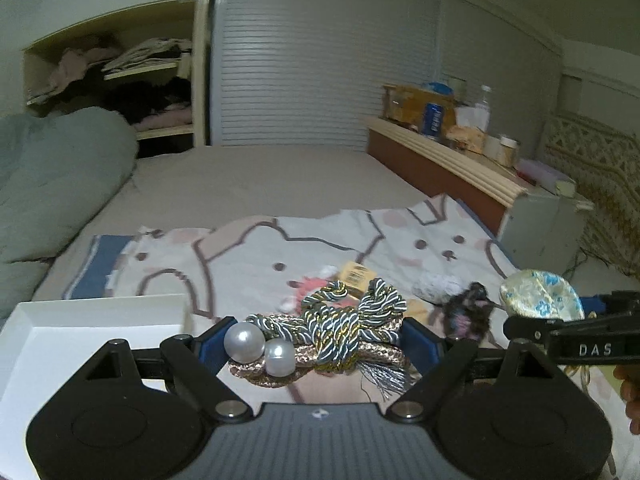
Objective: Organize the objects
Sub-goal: 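Grasp the rope tassel with the left tool while the right tool grasps the blue-flowered pouch, then carry both items into the white box and open both tools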
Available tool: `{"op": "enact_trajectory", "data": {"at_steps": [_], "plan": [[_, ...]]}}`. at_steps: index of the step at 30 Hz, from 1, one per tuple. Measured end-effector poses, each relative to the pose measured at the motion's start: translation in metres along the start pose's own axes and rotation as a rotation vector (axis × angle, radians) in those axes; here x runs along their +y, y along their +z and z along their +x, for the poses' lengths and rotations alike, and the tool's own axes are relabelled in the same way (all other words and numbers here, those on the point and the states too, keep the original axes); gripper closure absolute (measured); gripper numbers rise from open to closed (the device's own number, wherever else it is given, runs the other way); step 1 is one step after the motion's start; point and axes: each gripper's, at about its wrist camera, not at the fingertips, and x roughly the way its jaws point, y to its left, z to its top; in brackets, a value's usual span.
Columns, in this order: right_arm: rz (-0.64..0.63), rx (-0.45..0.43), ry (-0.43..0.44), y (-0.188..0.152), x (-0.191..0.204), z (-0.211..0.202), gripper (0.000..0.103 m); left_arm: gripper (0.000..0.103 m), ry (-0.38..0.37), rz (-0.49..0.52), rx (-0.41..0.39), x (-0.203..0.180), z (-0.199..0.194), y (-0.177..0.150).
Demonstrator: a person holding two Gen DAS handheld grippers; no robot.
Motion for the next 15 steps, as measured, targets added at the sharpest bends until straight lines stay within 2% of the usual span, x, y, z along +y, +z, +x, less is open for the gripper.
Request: {"op": "enact_trajectory", "data": {"at_steps": [7, 15], "plan": [[0.005, -0.013, 0.025, 0.013, 0.042, 0.015, 0.018, 0.016, 0.069, -0.060, -0.017, 0.052, -0.006, 0.010], [-0.006, -0.018, 0.088, 0.035, 0.105, 0.051, 0.018, 0.016, 0.161, -0.161, -0.035, 0.120, -0.004, 0.017]]}}
